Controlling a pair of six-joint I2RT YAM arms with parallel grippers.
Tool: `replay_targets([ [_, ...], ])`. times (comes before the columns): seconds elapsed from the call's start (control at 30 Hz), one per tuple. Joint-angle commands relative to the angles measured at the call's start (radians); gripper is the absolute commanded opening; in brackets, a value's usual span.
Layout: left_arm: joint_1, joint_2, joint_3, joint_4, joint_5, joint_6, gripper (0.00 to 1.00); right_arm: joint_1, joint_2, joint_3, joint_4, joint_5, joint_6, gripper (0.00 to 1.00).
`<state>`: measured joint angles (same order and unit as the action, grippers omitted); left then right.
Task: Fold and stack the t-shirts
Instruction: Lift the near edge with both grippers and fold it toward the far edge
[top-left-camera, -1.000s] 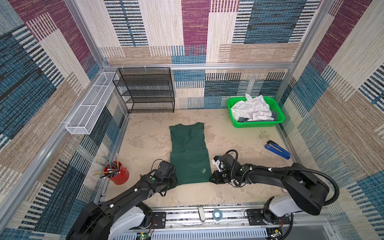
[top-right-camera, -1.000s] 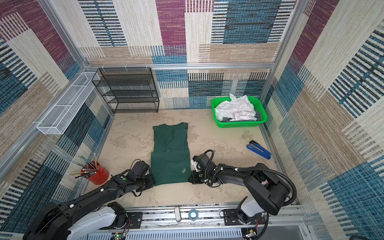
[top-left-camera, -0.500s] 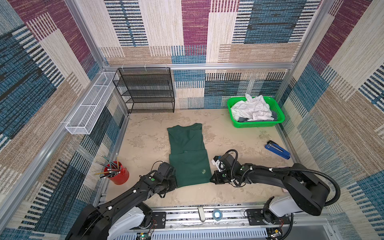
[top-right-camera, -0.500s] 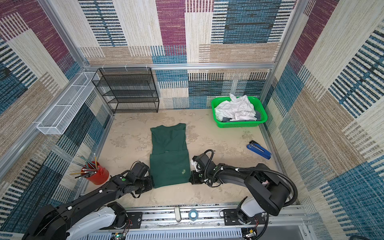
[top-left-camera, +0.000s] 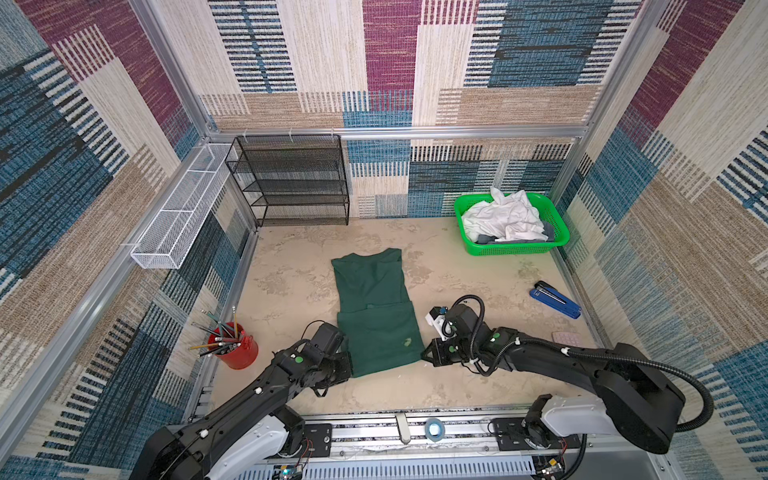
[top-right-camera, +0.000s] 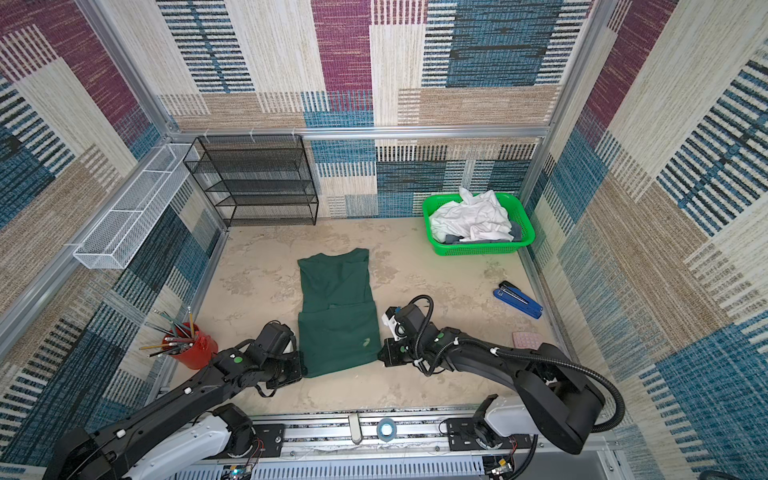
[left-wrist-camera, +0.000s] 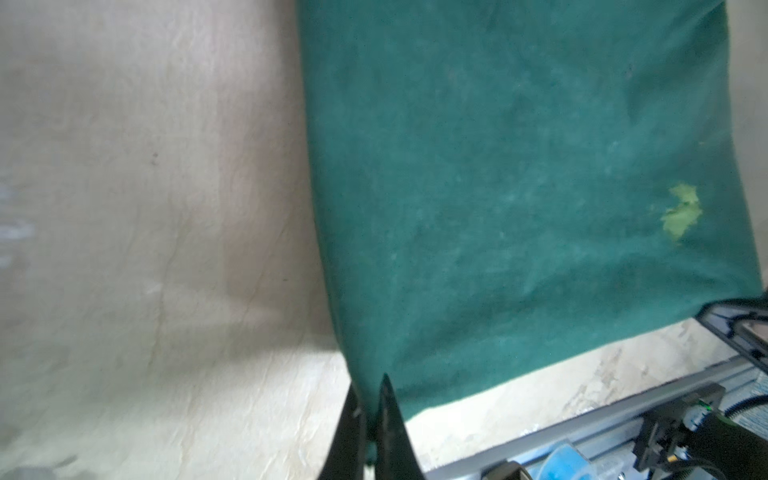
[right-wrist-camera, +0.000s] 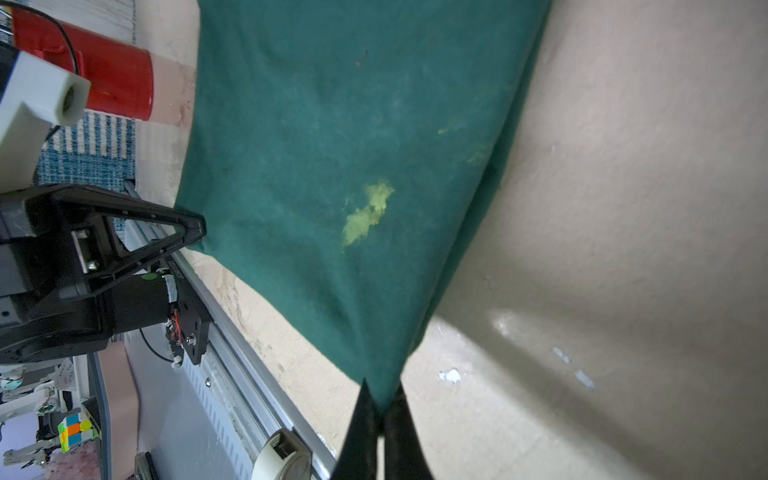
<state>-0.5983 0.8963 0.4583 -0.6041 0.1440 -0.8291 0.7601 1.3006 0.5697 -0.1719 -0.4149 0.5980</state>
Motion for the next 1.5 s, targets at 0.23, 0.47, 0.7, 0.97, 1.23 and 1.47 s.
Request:
replay_targets([
  [0.23,-0.001,-0.097,0.128,-0.126,0.037,0.078,0.00,0.001,-0.121,0.107,-0.113,0.045,-0.042,0.00],
  [0.47,-0.001,-0.145,0.206,-0.178,0.048,0.099,0.00,0.000,-0.200,0.127,-0.168,0.095,-0.046,0.00],
  [0.7,-0.002,-0.182,0.261,-0.205,0.069,0.117,0.00,0.001,-0.265,0.158,-0.206,0.115,-0.046,0.00],
  [0.97,-0.001,-0.182,0.313,-0.189,0.019,0.109,0.00,-0.001,-0.231,0.245,-0.222,0.178,-0.053,0.00],
  [1.23,0.000,-0.088,0.365,-0.114,-0.093,0.060,0.00,-0.003,-0.112,0.338,-0.183,0.253,-0.067,0.00],
  [1.47,0.008,-0.045,0.383,-0.091,-0.145,0.031,0.00,-0.010,-0.048,0.376,-0.161,0.263,-0.078,0.00],
])
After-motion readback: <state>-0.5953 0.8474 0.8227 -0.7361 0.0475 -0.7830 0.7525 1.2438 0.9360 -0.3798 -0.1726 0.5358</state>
